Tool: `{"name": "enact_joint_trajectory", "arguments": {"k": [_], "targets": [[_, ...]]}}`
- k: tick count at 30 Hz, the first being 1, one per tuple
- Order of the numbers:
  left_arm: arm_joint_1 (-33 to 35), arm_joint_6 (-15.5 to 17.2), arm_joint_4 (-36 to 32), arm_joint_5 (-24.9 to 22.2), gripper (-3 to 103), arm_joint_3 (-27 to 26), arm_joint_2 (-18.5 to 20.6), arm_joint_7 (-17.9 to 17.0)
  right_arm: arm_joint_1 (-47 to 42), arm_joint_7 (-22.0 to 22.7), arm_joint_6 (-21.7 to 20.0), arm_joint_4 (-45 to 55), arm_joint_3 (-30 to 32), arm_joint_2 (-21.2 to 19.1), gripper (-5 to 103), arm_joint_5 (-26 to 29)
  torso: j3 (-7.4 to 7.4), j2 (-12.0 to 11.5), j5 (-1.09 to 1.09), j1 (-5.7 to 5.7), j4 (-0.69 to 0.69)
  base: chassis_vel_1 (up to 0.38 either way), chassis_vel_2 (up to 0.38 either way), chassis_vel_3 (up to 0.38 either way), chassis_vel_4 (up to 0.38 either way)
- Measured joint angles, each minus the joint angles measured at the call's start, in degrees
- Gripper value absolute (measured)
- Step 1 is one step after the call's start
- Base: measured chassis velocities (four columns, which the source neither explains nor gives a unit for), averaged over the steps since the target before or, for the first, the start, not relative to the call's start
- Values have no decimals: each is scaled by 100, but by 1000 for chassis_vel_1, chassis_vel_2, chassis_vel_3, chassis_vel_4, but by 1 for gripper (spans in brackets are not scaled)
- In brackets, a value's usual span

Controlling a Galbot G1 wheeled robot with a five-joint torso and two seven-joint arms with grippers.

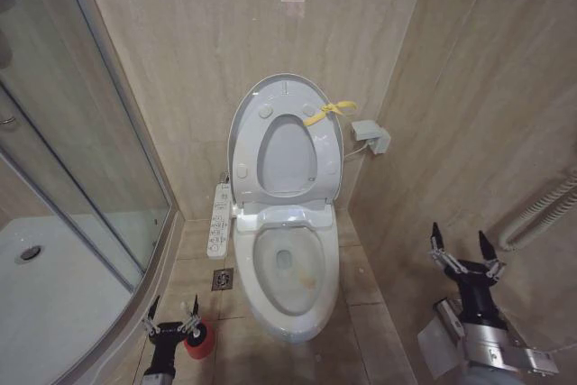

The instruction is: Open the toilet lid, clean the toilet bowl with a toilet brush, close the toilet lid, and flush.

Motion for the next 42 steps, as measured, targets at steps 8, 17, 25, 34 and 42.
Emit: {"name": "enact_joint_trajectory", "arguments": {"k": [8,17,25,34,42], "targets": [[-446,-171,975,129,100,-23,-13,126,85,-2,-31,-125,-62,-39,100,-20,0,0,0,0,0,0,0,0,0],[-977,-61,1612,-113,100,80,-69,456,229,-7,-90,-224,-152,-60,100,-75,0,0,1,0,0,0,0,0,0],[-1297,-3,2198,-323,100,93,-164,809,265,-15,-102,-225,-151,-150,100,-61,1,0,0,0,0,0,0,0,0],[-1276,-11,2185,-339,94,53,-212,919,370,-16,-121,-303,-210,-229,100,-28,0,0,1,0,1,0,0,0,0],[-1171,-11,2057,-341,68,15,-220,921,399,-16,-122,-360,-205,-321,100,18,0,0,1,0,1,0,0,0,0]]}}
